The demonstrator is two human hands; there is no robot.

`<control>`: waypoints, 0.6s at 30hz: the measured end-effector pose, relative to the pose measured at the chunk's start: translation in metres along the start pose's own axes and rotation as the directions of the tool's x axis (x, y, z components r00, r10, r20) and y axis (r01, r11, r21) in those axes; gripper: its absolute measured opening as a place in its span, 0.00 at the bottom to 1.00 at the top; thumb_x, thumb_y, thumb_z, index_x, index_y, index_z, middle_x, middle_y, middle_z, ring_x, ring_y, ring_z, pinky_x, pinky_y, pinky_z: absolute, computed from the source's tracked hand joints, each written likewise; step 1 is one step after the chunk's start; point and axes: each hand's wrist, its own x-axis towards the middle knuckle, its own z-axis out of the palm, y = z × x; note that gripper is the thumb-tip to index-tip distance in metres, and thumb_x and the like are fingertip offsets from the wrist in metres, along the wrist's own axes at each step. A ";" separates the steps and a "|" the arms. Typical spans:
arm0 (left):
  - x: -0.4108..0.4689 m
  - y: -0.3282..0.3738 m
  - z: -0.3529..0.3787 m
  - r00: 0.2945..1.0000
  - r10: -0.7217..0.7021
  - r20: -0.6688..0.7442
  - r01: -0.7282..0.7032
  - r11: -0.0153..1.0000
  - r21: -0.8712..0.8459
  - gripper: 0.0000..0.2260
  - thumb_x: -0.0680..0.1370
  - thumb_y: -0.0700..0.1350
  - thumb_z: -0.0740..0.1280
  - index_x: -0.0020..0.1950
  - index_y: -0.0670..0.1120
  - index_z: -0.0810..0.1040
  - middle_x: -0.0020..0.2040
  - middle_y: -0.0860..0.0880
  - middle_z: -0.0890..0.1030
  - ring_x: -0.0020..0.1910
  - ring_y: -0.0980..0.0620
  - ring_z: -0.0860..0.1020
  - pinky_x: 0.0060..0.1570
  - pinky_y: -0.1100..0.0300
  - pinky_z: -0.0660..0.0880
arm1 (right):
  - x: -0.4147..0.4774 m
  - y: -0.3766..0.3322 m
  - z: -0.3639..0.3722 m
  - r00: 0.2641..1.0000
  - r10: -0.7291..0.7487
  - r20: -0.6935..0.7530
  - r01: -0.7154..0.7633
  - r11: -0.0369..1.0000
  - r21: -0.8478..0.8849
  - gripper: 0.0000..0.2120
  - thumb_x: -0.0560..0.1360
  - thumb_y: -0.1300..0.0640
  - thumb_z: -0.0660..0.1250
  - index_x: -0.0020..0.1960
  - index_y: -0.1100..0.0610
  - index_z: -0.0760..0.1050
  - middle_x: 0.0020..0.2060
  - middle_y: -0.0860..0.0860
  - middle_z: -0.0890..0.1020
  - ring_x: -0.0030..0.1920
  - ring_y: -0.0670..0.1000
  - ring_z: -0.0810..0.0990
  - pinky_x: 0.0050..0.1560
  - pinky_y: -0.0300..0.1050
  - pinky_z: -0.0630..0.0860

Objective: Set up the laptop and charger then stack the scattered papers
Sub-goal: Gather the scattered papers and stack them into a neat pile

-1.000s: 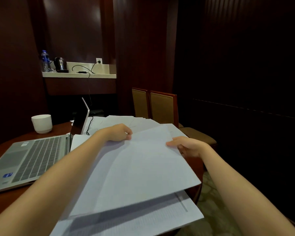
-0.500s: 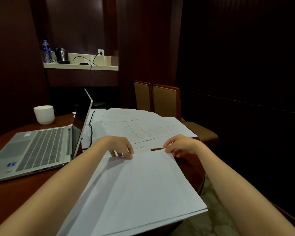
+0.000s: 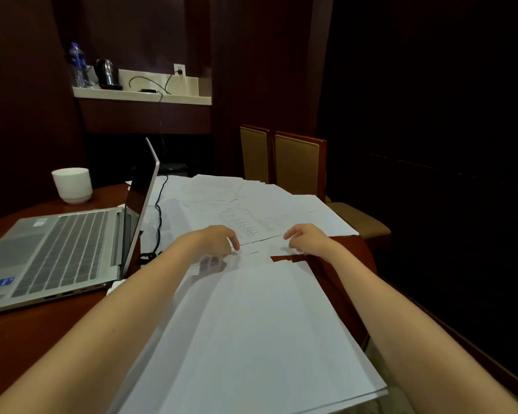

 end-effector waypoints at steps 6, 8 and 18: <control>0.024 -0.015 0.000 0.994 -0.038 -0.101 0.027 0.994 -0.108 0.15 0.77 0.39 0.60 0.63 0.47 0.72 0.59 0.45 0.75 0.51 0.47 0.75 0.47 0.58 0.73 | 0.030 -0.015 0.006 0.997 -0.074 0.019 0.076 0.986 -0.146 0.14 0.79 0.60 0.60 0.64 0.57 0.71 0.66 0.55 0.72 0.65 0.54 0.70 0.59 0.41 0.67; 0.032 -0.020 -0.002 0.989 -0.076 -0.124 0.039 0.960 -0.279 0.16 0.77 0.38 0.61 0.65 0.46 0.70 0.61 0.44 0.73 0.53 0.47 0.72 0.49 0.58 0.70 | 0.040 -0.021 0.013 0.995 -0.080 0.059 0.090 0.980 -0.178 0.16 0.80 0.55 0.60 0.66 0.56 0.69 0.68 0.55 0.70 0.67 0.55 0.69 0.63 0.44 0.66; 0.080 -0.056 -0.021 0.891 -0.399 -0.216 0.062 0.579 -0.813 0.18 0.77 0.35 0.61 0.67 0.39 0.68 0.58 0.41 0.73 0.59 0.43 0.72 0.54 0.54 0.72 | 0.102 -0.051 0.046 0.979 -0.112 0.169 0.175 0.886 -0.429 0.26 0.80 0.49 0.57 0.75 0.55 0.57 0.74 0.54 0.59 0.72 0.57 0.60 0.70 0.52 0.60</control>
